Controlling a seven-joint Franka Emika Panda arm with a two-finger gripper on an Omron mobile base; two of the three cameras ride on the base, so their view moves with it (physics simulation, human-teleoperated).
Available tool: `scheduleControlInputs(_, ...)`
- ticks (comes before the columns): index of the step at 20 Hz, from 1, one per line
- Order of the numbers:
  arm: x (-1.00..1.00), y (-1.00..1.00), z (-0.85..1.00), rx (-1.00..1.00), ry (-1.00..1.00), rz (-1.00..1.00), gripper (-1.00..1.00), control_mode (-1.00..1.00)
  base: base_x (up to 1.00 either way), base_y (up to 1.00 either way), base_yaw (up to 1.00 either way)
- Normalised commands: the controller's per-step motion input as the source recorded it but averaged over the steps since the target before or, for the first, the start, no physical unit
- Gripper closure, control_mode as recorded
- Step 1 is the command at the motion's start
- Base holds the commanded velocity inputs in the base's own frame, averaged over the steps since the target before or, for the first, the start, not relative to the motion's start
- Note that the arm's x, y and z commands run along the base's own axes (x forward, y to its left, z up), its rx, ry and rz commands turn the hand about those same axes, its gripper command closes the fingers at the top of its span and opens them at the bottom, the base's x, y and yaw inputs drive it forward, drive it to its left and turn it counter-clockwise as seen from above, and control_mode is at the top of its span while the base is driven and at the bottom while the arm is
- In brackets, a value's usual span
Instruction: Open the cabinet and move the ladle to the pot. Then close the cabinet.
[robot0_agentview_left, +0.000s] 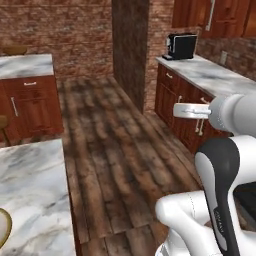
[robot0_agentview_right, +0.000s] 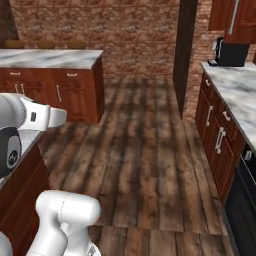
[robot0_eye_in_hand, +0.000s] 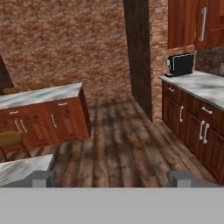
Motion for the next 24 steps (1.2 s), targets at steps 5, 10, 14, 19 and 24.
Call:
scheduleControlInputs(5,0.0,0.0,0.0,0.0,0.0,0.0,-1.0,1.0,0.85,-0.37,0.0)
scheduleControlInputs(10,0.0,0.0,0.0,0.0,0.0,0.0,-1.0,1.0,0.9,-0.21,0.0)
scheduleControlInputs(14,0.0,0.0,0.0,0.0,0.0,0.0,-1.0,1.0,0.96,-0.01,-0.03)
scheduleControlInputs(19,0.0,0.0,0.0,0.0,0.0,0.0,-1.0,1.0,0.97,-0.01,-0.03)
scheduleControlInputs(24,0.0,0.0,0.0,0.0,0.0,0.0,-1.0,1.0,0.9,-0.1,-0.06)
